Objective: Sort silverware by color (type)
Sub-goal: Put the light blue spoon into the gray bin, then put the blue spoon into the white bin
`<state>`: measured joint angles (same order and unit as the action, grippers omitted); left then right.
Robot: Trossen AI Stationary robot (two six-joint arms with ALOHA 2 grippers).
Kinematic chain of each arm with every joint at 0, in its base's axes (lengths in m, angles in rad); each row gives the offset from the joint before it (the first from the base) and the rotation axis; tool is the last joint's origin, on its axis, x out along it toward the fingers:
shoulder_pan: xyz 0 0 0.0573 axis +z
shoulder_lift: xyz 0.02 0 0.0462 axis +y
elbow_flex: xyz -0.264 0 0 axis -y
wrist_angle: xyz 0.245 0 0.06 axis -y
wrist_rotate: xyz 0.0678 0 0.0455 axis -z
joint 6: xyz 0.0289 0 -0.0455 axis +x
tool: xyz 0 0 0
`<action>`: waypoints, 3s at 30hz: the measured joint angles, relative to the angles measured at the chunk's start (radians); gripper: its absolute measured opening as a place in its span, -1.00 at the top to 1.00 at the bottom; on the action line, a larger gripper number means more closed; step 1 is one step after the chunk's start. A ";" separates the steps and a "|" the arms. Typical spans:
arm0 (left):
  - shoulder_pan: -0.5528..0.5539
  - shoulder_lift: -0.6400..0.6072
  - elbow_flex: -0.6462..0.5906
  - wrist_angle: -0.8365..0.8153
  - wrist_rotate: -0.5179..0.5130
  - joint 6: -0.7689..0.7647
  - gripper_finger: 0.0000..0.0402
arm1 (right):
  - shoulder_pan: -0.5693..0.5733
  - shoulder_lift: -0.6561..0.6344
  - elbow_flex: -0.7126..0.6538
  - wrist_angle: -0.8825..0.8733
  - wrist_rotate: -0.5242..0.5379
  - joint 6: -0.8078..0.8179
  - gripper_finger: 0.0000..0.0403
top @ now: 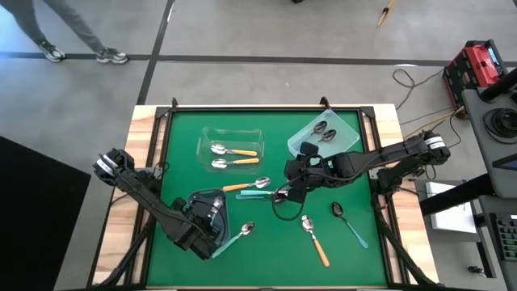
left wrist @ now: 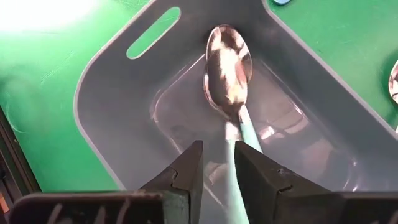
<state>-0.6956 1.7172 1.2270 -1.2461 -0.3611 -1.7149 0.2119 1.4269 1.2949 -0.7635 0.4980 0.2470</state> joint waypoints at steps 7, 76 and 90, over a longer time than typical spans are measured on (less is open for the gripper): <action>0.000 0.000 0.000 0.000 0.000 0.000 0.63 | 0.000 0.000 0.000 0.000 0.000 0.000 0.14; 0.385 -0.824 -0.681 1.271 0.034 1.704 1.00 | -0.029 0.000 -0.069 0.013 -0.088 0.266 0.14; 0.396 -1.009 -0.809 1.366 -0.049 1.732 1.00 | -0.048 0.000 -0.062 -0.092 -0.218 0.479 0.14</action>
<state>-0.2999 0.7080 0.4183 0.1201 -0.4106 0.0176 0.1634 1.4269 1.2327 -0.8559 0.2800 0.7263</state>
